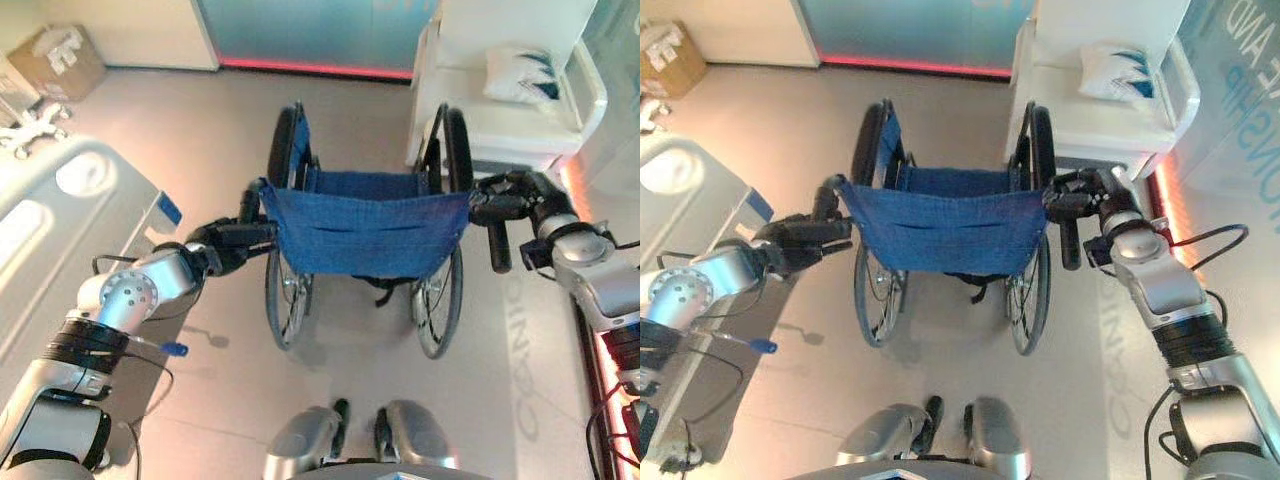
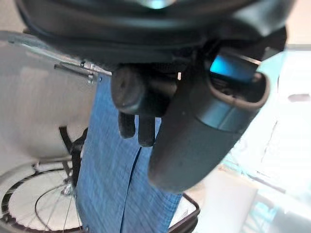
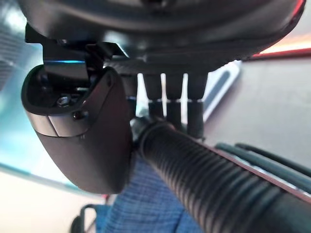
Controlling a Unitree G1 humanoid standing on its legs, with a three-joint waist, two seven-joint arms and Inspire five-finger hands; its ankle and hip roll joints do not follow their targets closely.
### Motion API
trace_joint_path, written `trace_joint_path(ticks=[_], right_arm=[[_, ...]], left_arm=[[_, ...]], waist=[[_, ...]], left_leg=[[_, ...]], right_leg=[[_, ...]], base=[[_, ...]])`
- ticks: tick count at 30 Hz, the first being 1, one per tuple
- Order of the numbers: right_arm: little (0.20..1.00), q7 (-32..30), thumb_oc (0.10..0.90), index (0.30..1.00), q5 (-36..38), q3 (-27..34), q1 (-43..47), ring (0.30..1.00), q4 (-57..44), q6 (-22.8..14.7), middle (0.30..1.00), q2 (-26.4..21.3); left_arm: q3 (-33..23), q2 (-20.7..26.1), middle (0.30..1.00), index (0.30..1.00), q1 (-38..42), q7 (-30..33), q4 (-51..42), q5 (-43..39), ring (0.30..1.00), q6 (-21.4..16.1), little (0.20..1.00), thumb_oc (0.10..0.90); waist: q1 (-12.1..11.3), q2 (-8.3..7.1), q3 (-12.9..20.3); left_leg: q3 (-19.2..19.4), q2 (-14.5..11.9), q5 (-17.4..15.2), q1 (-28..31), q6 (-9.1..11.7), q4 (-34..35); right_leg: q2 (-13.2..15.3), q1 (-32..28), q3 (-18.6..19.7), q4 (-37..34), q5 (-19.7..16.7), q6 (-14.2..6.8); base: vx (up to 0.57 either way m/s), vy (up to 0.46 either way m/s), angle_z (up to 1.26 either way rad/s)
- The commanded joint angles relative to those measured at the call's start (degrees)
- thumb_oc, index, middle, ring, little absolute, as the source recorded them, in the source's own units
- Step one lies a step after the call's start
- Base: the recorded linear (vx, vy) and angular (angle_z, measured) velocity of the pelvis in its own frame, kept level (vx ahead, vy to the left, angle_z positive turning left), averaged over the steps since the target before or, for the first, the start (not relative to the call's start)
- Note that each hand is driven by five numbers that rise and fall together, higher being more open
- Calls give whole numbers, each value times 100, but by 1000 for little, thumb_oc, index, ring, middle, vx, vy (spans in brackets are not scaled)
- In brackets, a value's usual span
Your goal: Push the wheelchair next to the bed
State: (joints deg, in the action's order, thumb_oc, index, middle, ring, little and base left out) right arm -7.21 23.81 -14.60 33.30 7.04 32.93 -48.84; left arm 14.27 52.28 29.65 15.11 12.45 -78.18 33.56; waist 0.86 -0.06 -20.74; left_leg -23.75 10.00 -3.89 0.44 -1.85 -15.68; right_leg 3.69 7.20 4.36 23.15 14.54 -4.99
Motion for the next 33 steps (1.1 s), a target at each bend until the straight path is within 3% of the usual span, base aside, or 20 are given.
trace_joint_path(ticks=[1,5,12,13,16,18,20,21,22,23,24,25,26,27,28,29,30,31,33], right_arm=[[300,630,400,300,364,-665,986,300,-144,-531,300,222],[300,574,400,300,461,-827,1036,300,-132,-582,300,194],[300,440,400,300,455,-933,956,300,-334,-504,300,193],[300,393,400,300,470,-956,1000,300,-339,-473,300,208],[300,359,400,300,497,-1039,1144,300,-291,-435,300,260],[300,352,400,300,437,-1200,1295,300,-165,-475,300,362],[300,311,400,300,370,-1333,1353,300,-11,-611,300,448],[300,262,400,300,320,-1395,1326,300,81,-731,300,515],[300,256,400,300,309,-1404,1315,300,111,-764,300,529],[300,233,400,300,293,-1422,1292,300,186,-834,300,555],[300,231,400,300,291,-1422,1289,300,198,-843,300,557],[300,217,400,300,270,-1436,1255,300,303,-925,300,578],[300,226,400,300,270,-1437,1251,300,327,-945,300,583],[300,271,400,300,295,-1458,1315,300,510,-1013,300,627],[300,338,400,300,322,-1495,1389,300,652,-1059,300,668],[300,338,400,300,322,-1495,1389,300,652,-1059,300,668],[300,421,400,300,388,-1561,1456,300,777,-1121,300,647],[300,443,400,300,413,-1569,1464,300,798,-1145,300,635],[300,467,400,300,581,-1618,1535,300,868,-1211,300,578]], left_arm=[[-1225,426,300,300,943,-38,-295,77,300,-1158,300,400],[-1344,368,300,300,752,-153,-275,151,300,-1264,300,400],[-1568,149,300,300,416,-231,-400,235,300,-1305,300,400],[-1574,112,300,300,398,-286,-360,262,300,-1337,300,400],[-1593,132,300,300,421,-288,-344,238,300,-1323,300,400],[-1502,85,300,300,497,-284,-237,275,300,-1434,300,400],[-1388,30,300,300,533,-347,-124,315,300,-1604,300,400],[-1270,12,300,300,581,-399,-30,330,300,-1745,300,400],[-1240,12,300,300,601,-412,-5,326,300,-1765,300,400],[-1169,-6,300,300,662,-439,50,324,300,-1811,300,400],[-1155,-9,300,300,677,-445,62,325,300,-1817,300,400],[-1039,-79,300,300,823,-483,160,348,300,-1847,300,400],[-1006,-93,300,300,874,-468,183,353,300,-1848,300,400],[-905,-89,300,300,1050,-448,273,349,300,-1800,300,400],[-805,-78,300,300,1202,-384,361,324,300,-1780,300,400],[-805,-78,300,300,1202,-384,361,324,300,-1780,300,400],[-769,-40,300,300,1320,-286,428,353,300,-1666,300,400],[-767,-18,300,300,1325,-261,462,365,300,-1661,300,400],[-799,148,300,300,1352,-320,685,314,300,-1706,300,400]], waist=[[-612,-211,671],[-657,-337,747],[-691,-542,739],[-741,-553,719],[-853,-504,712],[-910,-411,706],[-960,-308,690],[-978,-244,685],[-988,-248,687],[-986,-250,701],[-993,-253,706],[-945,-304,787],[-927,-323,810],[-958,-384,910],[-1002,-455,975],[-1002,-455,975],[-1057,-562,1067],[-1076,-595,1096],[-1154,-702,1187]], left_leg=[[1318,-837,-269,-5,243,-606],[1304,-1303,55,-2,279,-754],[1653,-1435,511,-563,175,-2024],[1526,-1261,465,-745,119,-2230],[1412,-856,463,-861,98,-2014],[1603,-617,704,-874,225,-1143],[2013,-454,948,-969,309,-307],[2634,-348,1130,-1159,332,148],[2784,-332,1149,-1183,322,209],[3180,-309,1141,-1259,282,282],[3231,-308,1133,-1270,274,285],[3707,-228,846,-1321,181,180],[3814,-215,731,-1318,134,133],[3854,-186,569,-1277,-69,187],[3712,-65,455,-1208,-170,252],[3712,-65,455,-1208,-170,252],[3770,1,332,-1136,-352,300],[3754,19,326,-1121,-392,345],[3745,79,333,-988,-512,601]], right_leg=[[368,-459,-265,-1326,-1806,-298],[69,-605,-638,-1285,-1508,-2],[-470,-950,-872,-1231,-1267,398],[-546,-1032,-818,-1224,-1248,429],[-710,-1177,-746,-1214,-1157,449],[-883,-1318,-761,-1174,-1101,432],[-1060,-1480,-801,-1156,-1013,444],[-1239,-1653,-893,-1170,-952,461],[-1259,-1687,-904,-1176,-938,463],[-1321,-1747,-988,-1192,-917,472],[-1327,-1750,-993,-1194,-913,471],[-1359,-1817,-1151,-1191,-810,444],[-1360,-1827,-1201,-1169,-776,433],[-1390,-1761,-1296,-1093,-846,402],[-1339,-1793,-1335,-959,-990,271],[-1339,-1793,-1335,-959,-990,271],[-1280,-1785,-1377,-688,-1403,49],[-1280,-1777,-1351,-569,-1547,-24],[-1268,-1637,-1264,189,-2506,-559]], base=[[105,-378,71],[121,-432,62],[110,-326,60],[116,-191,8],[131,-118,-2],[196,-76,11],[236,-87,14],[234,-100,14],[249,-117,21],[121,-55,31],[281,-79,17],[264,-48,-9],[333,-83,-32],[282,-60,-9],[221,-53,-3],[346,-43,-14],[290,-39,-13],[413,-46,13],[336,-41,36]])
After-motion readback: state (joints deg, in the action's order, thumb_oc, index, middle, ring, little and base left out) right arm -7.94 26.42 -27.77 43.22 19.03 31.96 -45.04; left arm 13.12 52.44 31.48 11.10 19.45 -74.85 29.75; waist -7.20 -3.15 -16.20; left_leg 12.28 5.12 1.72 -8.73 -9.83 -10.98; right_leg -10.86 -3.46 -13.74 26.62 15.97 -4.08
